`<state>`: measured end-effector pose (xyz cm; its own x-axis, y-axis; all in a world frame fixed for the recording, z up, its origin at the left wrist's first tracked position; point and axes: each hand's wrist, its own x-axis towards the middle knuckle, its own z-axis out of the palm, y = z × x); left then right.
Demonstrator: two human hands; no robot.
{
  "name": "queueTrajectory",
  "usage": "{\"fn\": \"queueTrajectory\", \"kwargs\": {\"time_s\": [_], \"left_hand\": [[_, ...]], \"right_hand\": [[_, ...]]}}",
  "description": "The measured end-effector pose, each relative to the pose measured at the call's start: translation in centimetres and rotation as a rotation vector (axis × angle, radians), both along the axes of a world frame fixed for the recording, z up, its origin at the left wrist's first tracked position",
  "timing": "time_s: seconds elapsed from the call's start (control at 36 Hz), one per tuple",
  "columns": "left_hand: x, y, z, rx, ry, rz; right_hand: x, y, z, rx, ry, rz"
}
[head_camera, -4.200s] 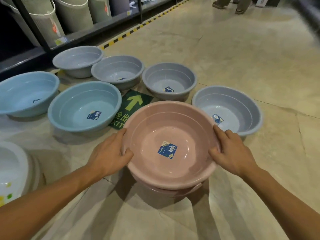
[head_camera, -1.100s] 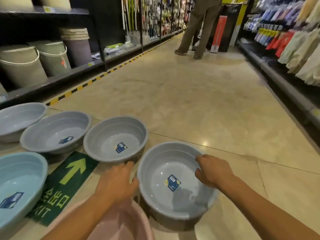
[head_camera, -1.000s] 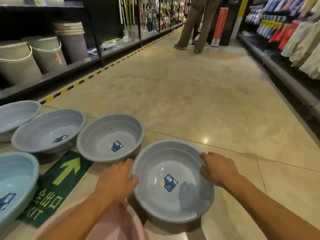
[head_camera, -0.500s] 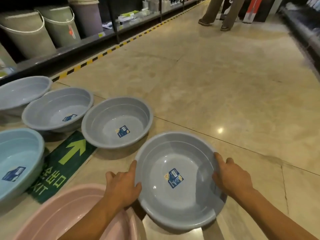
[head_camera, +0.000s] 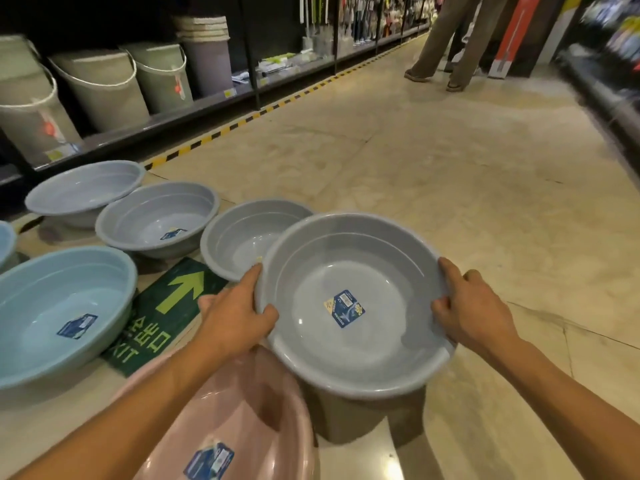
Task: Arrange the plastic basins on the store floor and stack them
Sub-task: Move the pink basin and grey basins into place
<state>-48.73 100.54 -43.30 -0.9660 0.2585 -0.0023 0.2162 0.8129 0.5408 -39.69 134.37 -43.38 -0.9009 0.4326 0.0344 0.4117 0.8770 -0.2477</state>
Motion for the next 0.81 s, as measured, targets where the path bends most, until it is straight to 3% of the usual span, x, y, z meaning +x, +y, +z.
{"fn": "queueTrajectory", "kwargs": {"time_s": [0.36, 0.81], "left_hand": [[7.8, -14.4, 8.4, -0.088, 0.088, 0.149], [13.7, -24.6, 5.3, -0.136, 0.081, 0.241]], "right_hand": [[-0.2, -13.2, 4.7, -0.012, 0.069, 0.205], [3.0, -22.6, 4.5, 0.0, 0.04, 0.357]]}}
